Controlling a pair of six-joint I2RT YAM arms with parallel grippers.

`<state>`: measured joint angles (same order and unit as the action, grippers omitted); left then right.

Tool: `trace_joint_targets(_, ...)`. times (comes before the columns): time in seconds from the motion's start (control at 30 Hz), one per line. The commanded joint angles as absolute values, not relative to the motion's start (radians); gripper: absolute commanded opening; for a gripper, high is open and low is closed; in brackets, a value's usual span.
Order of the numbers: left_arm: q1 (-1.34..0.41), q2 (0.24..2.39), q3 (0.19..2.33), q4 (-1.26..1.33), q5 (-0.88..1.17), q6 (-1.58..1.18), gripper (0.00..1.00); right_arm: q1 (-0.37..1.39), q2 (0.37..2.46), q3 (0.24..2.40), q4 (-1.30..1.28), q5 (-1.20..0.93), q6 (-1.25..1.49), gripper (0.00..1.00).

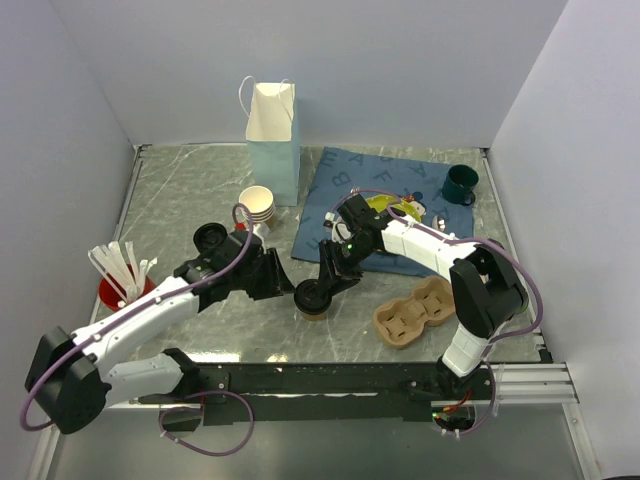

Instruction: Pack the takeout coffee

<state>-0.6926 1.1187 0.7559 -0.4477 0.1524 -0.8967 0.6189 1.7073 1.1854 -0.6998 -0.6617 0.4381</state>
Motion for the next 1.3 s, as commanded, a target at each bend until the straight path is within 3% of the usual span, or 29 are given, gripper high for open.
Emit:
trace_joint_targets(0.0,-0.693,1.049,0.764,-0.491,0.129,-0.930,0.44,0.623,1.721,1.147,-0.726,-0.552,0.410,0.50)
trace_joint_targets(0.57,-0.693,1.055,0.641,-0.307,0.239,-0.996,0.46,0.623,1.721,1.140,-0.723,-0.563,0.411,0.50)
trace_joint_targets(1.27,-0.701,1.120,0.572,-0.411,0.118,-0.991,0.38,0.618,1.724,1.062,-0.660,-0.560,0.440,0.49)
